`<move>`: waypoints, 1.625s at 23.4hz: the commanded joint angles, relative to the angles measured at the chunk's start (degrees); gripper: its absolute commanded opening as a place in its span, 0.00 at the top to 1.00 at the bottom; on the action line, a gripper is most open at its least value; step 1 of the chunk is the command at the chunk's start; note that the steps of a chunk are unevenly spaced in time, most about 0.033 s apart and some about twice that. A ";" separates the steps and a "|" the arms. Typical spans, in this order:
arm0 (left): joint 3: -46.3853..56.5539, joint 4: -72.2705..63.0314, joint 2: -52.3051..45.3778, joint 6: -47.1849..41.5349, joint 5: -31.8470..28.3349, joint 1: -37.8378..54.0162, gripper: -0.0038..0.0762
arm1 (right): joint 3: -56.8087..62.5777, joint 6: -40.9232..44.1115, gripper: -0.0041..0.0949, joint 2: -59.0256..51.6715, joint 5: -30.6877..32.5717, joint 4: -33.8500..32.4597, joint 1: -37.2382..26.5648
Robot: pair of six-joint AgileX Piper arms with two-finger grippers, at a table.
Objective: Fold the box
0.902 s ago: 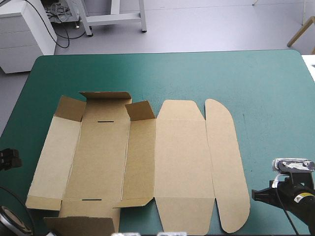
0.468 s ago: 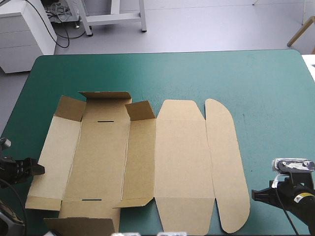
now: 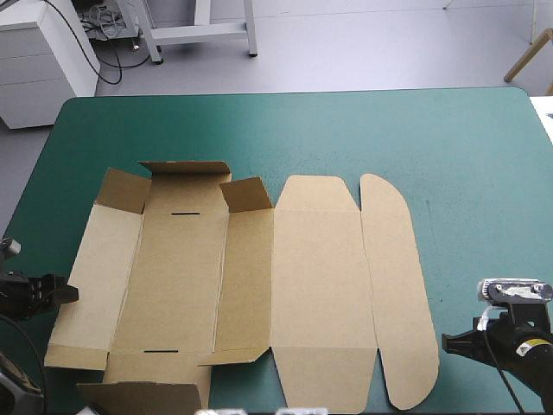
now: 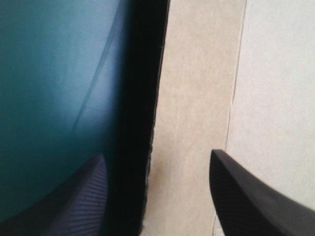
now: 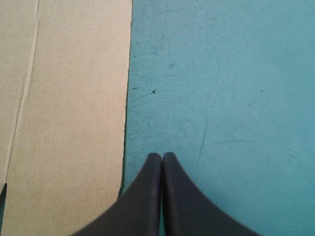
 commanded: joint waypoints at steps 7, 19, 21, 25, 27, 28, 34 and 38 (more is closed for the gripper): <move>-1.07 0.09 -1.39 0.18 5.31 -5.77 0.42 | -1.36 -0.67 0.98 0.20 -2.81 0.78 0.09; -1.07 -0.35 -1.39 -1.39 5.58 -6.18 0.96 | -1.36 -0.67 0.98 0.20 -2.81 0.78 1.98; -1.07 -0.46 -1.39 -1.39 5.58 -6.18 0.96 | -1.36 -0.67 0.98 0.20 -2.81 0.78 1.98; -1.07 -0.46 -1.39 -1.39 5.58 -6.18 0.96 | -1.36 -0.67 0.98 0.20 -2.81 0.78 1.98; -1.07 -0.46 -1.39 -1.39 5.58 -6.18 0.96 | -1.36 -0.67 0.98 0.20 -2.81 0.78 1.98; -1.07 -0.46 -1.39 -1.39 5.58 -6.18 0.96 | -1.36 -0.67 0.98 0.20 -2.81 0.78 1.98; -1.07 -2.37 -1.39 -1.15 5.58 -9.41 0.96 | -1.36 -0.67 0.98 0.20 -2.81 0.78 1.98; -1.29 -2.37 -1.39 -0.14 5.58 -11.84 0.96 | -1.36 -0.67 0.98 0.20 -2.81 0.78 1.98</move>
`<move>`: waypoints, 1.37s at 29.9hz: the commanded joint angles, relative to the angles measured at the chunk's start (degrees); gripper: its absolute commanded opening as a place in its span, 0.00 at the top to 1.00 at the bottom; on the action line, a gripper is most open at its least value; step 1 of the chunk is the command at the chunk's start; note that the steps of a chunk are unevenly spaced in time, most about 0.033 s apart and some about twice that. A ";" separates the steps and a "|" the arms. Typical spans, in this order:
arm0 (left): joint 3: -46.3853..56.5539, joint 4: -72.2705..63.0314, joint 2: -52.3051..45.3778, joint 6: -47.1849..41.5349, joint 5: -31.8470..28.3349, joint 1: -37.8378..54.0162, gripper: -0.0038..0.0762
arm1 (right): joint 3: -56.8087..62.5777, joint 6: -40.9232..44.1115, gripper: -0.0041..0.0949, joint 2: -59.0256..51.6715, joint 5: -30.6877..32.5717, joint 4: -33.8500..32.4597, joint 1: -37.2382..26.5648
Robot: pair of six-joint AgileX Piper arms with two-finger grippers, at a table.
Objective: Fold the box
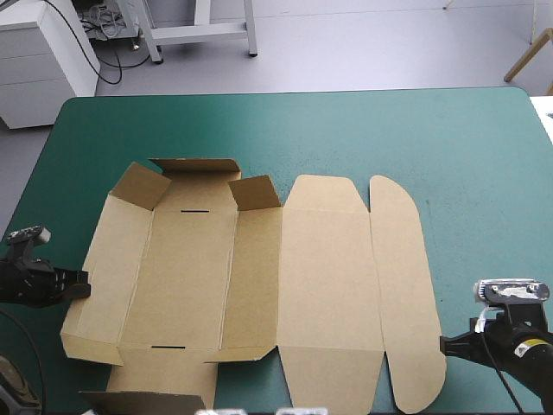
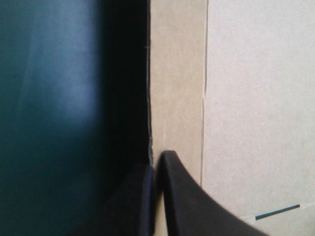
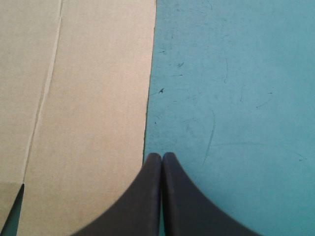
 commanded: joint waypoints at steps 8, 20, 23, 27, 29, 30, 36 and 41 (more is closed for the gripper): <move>-2.30 0.14 -1.34 1.19 5.05 -1.64 0.83 | -1.36 -0.65 0.98 0.20 -2.81 0.78 0.09; -2.30 -0.09 -1.34 -4.34 -2.72 -1.64 0.07 | -1.36 -0.65 0.98 0.20 -2.81 0.78 0.09; -2.68 1.36 -1.34 -6.92 -5.00 -1.64 0.07 | -1.36 -0.65 0.98 0.20 -2.81 0.78 0.09; -5.36 2.00 -1.34 -6.54 -5.00 -1.64 0.07 | -1.36 -0.65 0.98 0.20 -2.81 0.78 0.09; -8.43 2.65 -1.34 -7.19 -4.28 -1.64 0.07 | -1.36 -0.65 0.98 0.20 -2.81 0.78 0.09; -9.92 2.76 -1.34 -7.45 -3.55 -1.64 0.07 | -1.36 -0.65 0.98 0.20 -2.81 0.78 0.09; -17.13 5.11 -1.34 -8.52 3.08 -1.64 0.07 | -1.36 -0.65 0.98 0.20 -2.81 0.78 0.09; -16.16 7.56 -1.34 -10.08 3.92 -1.64 0.07 | -1.36 -0.65 0.98 0.20 -2.81 0.78 0.09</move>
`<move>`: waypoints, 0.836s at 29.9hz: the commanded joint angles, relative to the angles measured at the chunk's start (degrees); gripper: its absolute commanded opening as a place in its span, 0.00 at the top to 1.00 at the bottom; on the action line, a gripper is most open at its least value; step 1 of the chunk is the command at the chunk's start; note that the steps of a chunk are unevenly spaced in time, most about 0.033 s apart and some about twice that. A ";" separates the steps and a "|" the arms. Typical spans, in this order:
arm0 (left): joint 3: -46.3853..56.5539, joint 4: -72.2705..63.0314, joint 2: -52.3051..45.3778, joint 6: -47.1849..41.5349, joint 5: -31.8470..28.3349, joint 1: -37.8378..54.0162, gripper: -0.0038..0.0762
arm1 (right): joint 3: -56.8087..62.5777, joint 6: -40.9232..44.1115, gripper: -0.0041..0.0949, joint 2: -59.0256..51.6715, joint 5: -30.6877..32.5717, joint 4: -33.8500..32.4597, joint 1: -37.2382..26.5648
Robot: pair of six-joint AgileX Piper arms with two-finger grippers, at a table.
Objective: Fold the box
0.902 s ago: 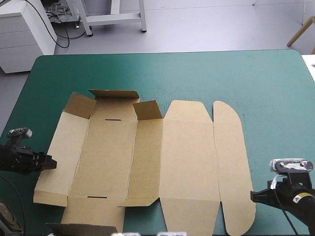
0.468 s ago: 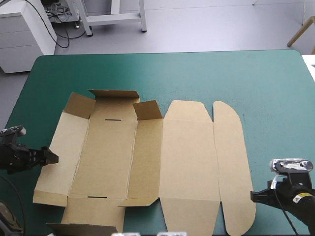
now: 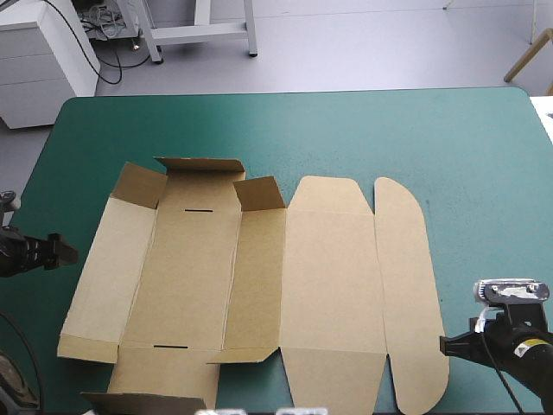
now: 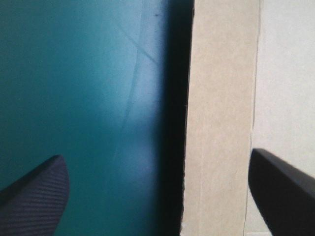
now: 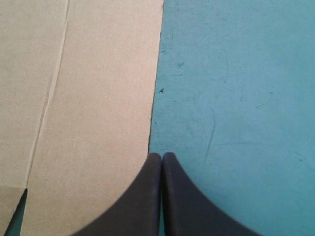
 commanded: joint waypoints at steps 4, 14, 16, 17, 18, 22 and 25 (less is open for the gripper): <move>0.27 -0.55 -1.44 -1.51 3.01 -0.21 0.07 | -1.41 -0.65 0.98 0.20 -2.81 0.78 0.09; 10.54 -3.09 -1.44 3.21 2.06 -0.21 0.07 | -1.41 -0.65 0.98 0.20 -2.81 0.78 0.09; 12.16 -4.38 -1.32 4.92 1.82 -0.21 0.07 | -1.41 -0.65 0.98 0.20 -2.81 0.78 0.09; 12.99 -5.28 -1.10 5.85 1.82 -0.21 0.07 | -1.41 -0.65 0.98 0.20 -2.81 0.78 0.09; 13.61 -6.13 -0.83 6.39 1.82 -0.21 0.07 | -1.41 -0.65 0.98 0.20 -2.81 0.78 0.09; 15.70 -7.46 1.30 6.98 1.93 -0.31 0.07 | -1.41 -0.65 0.98 0.20 -2.81 0.78 0.09; 15.91 -9.62 2.85 7.81 2.93 -0.50 0.07 | -1.41 -0.65 0.98 0.20 -2.81 0.78 0.09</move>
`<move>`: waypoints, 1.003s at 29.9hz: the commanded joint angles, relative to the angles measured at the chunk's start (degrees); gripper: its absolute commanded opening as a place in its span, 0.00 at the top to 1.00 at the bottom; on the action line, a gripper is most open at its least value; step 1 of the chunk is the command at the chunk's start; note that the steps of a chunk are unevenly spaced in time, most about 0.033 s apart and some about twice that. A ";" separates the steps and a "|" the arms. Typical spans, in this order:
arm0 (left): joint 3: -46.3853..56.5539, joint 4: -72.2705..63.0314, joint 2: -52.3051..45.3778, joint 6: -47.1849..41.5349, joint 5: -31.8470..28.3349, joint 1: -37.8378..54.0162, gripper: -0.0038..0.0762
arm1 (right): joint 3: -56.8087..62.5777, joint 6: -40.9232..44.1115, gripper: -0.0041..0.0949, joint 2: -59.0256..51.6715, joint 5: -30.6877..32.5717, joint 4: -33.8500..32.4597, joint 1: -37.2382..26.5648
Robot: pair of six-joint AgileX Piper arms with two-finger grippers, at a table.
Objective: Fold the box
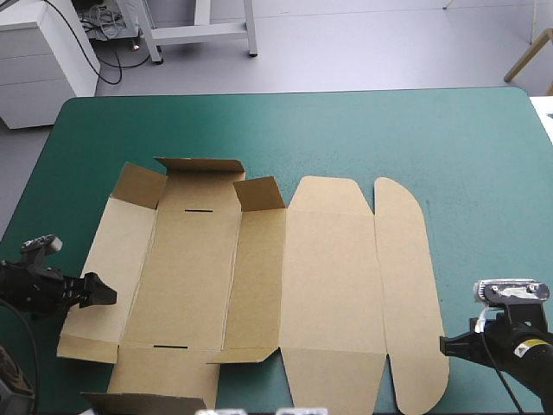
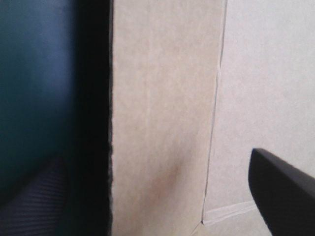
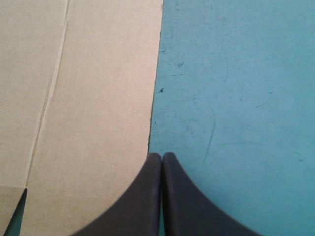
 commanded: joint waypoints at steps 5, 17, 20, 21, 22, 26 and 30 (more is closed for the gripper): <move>-0.83 -5.78 0.51 2.14 4.78 -3.75 0.07 | -1.41 -0.61 0.98 0.20 -2.81 0.78 0.09; -0.83 -5.69 0.51 0.56 5.52 -8.20 0.07 | -1.41 -0.61 0.98 0.20 -2.81 0.78 0.09; -0.83 -5.69 0.51 -0.09 5.52 -8.20 0.08 | -1.41 -0.61 0.98 0.20 -2.81 0.78 0.09; -0.83 -5.69 0.51 -0.09 5.52 -8.20 0.09 | -1.41 -0.61 0.98 0.20 -2.81 0.78 0.09; -0.83 -5.69 0.51 -0.09 5.52 -8.20 0.11 | -1.41 -0.61 0.98 0.20 -2.81 0.78 0.09; -0.83 -5.60 0.51 -0.22 5.52 -8.20 0.26 | -1.41 -0.61 0.98 0.20 -2.81 0.78 0.09; -0.83 -5.60 0.51 -0.22 5.52 -8.20 0.57 | -1.41 -0.61 0.98 0.20 -2.81 0.78 0.09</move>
